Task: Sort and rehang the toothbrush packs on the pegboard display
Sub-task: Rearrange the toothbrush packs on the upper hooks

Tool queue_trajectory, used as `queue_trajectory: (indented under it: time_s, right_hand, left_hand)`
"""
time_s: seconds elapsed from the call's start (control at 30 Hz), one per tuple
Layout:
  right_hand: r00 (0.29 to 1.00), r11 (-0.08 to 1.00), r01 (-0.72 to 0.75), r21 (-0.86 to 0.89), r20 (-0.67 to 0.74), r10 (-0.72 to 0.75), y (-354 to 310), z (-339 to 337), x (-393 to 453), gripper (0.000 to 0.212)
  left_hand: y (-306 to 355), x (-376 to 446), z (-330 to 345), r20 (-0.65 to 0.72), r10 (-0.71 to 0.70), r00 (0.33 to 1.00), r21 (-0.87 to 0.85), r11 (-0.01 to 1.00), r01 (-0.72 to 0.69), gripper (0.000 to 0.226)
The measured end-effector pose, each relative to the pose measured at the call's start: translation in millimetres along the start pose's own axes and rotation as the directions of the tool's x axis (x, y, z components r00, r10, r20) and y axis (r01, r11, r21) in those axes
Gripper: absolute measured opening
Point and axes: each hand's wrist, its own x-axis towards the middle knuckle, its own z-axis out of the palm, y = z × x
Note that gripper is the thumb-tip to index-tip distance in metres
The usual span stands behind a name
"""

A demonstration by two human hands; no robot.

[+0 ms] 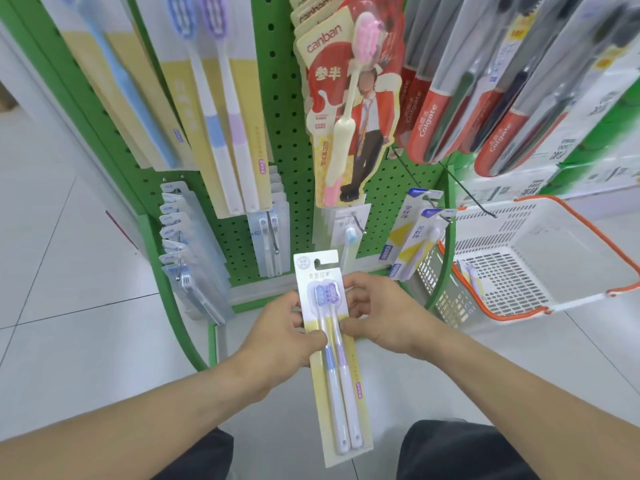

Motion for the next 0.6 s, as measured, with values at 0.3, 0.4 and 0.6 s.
queue_trajectory:
  time_s: [0.3,0.4,0.6]
  right_hand:
    - [1.000,0.999,0.021,-0.025,-0.005,-0.021,-1.5,-1.9,0.4,0.046]
    - [0.999,0.999,0.011,0.041,-0.050,-0.009,0.4,-1.6,0.4,0.038]
    - [0.996,0.988,-0.015,0.152,-0.084,0.028,1.6,-2.3,0.5,0.034]
  left_hand:
    - [-1.2,-3.1,3.4,-0.065,0.046,0.997,0.044,0.998,-0.043,0.046]
    - [0.0,-2.3,3.3,-0.058,0.083,0.995,0.072,0.994,-0.079,0.042]
    - [-1.8,1.0,3.7,-0.023,0.054,0.998,0.078,0.996,-0.052,0.034]
